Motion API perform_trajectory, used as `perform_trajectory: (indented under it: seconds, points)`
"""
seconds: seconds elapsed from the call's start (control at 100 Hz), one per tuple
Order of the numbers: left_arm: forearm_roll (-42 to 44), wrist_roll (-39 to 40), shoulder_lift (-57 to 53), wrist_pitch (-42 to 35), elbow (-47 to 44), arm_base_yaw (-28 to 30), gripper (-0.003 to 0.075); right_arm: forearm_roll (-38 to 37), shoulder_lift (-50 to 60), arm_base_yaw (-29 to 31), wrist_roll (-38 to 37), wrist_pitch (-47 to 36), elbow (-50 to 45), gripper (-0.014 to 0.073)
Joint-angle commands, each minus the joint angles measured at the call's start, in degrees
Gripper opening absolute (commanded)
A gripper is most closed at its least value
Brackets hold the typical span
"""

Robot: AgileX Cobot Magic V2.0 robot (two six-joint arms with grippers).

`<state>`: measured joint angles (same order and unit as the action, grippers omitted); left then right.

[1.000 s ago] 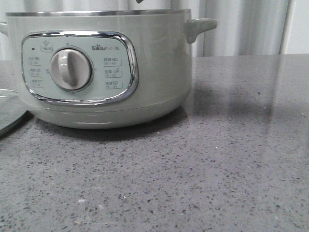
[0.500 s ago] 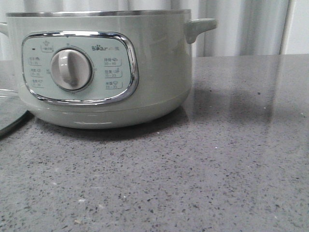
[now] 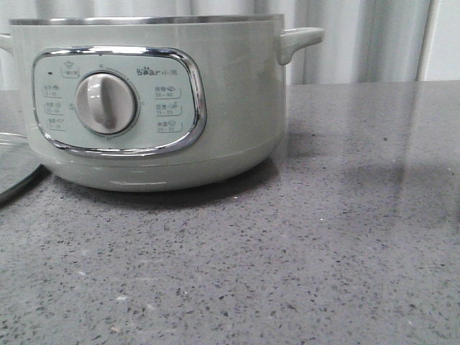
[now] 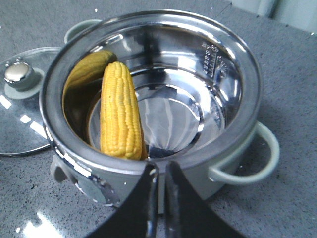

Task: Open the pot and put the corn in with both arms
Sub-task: 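Raise the right gripper out of the pot and withdraw it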

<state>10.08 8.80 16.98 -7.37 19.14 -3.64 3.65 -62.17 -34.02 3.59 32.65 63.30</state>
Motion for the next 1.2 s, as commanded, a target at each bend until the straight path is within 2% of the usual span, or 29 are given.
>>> perform_trajectory:
  seconds: [0.0,0.16,0.25,0.4,0.64,0.82,1.19]
  points:
    - [-1.0,0.5,-1.7,-2.8,0.3,-0.1,-0.0020,-1.1,7.4,0.0,0.6,-9.1,-4.2,-0.0074]
    - [-3.2,0.5,-6.1,-2.4,-1.9,-0.1,-0.0020,-4.0,18.9,0.3,0.6,-15.3,-15.1,-0.0074]
    - [-3.8,0.5,-7.9,1.2,-2.4,-0.1,-0.0020,-4.0,25.7,1.2,0.5,-17.1,-20.4,-0.0074]
    - [-4.9,0.5,-10.0,5.9,-2.6,-0.1,-0.0020,-6.1,36.3,3.7,0.5,-17.4,-27.7,-0.0074]
    - [-4.8,0.5,-12.0,6.3,-2.6,-0.1,-0.0020,-7.7,53.0,7.2,0.5,-17.4,-37.9,-0.0074]
    - [-4.8,0.5,-12.1,6.7,-2.6,-0.1,-0.0020,-9.6,63.9,7.8,0.5,-17.0,-40.7,-0.0074]
    - [-4.8,0.5,-12.1,7.4,-2.6,-0.1,-0.0020,-9.6,62.7,7.8,0.5,-17.0,-40.8,-0.0074]
